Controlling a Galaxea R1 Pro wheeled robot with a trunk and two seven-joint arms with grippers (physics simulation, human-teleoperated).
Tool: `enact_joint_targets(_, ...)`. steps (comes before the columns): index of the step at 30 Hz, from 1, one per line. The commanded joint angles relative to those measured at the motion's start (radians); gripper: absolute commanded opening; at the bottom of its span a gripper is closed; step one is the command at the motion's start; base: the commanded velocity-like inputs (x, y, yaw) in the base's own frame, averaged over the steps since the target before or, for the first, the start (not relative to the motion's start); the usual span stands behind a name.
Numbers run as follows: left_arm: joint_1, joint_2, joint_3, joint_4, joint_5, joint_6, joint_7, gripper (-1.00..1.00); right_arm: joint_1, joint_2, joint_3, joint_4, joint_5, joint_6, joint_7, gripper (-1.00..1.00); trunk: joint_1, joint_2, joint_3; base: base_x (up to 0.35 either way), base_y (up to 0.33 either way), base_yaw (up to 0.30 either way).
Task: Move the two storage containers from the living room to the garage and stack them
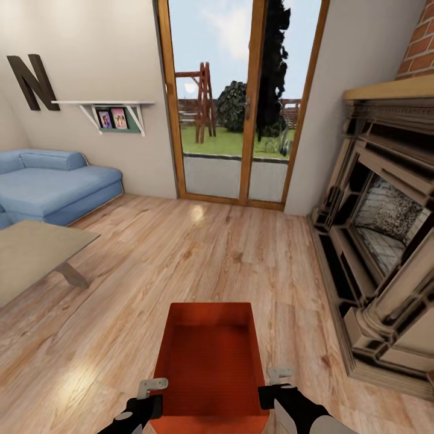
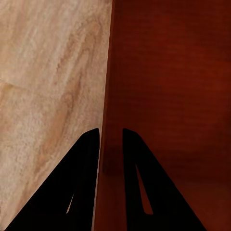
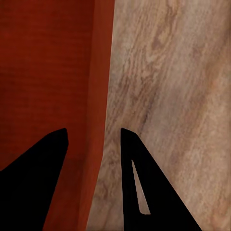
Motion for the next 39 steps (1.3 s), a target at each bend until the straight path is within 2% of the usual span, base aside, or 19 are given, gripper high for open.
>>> enact_joint_targets(1,0.000,0.001,-0.009,0.001,0.005,-0.004,0.012,-1.00,0.000,0.000,0.005,-0.002,0.012,0.008,-0.007,-1.00,-0.004,0.007,0.002,0.000,0.000,0.000)
enact_joint_targets(18,0.000,-0.001,-0.009,0.001,0.005,-0.004,0.012,-1.00,0.000,0.000,0.007,-0.002,0.012,0.008,-0.007,-1.00,-0.069,0.126,0.056,0.000,0.000,0.005)
enact_joint_targets(27,0.000,-0.001,-0.009,0.001,0.005,-0.004,0.012,-1.00,0.000,0.000,0.007,-0.002,0.012,0.008,-0.007,-1.00,-0.104,0.189,0.076,0.000,0.000,0.177)
enact_joint_targets(39,0.000,-0.001,-0.009,0.000,0.005,-0.005,0.012,-1.00,0.000,0.001,0.007,-0.002,0.012,0.008,-0.007,-1.00,-0.104,0.189,0.064,0.000,0.000,0.208)
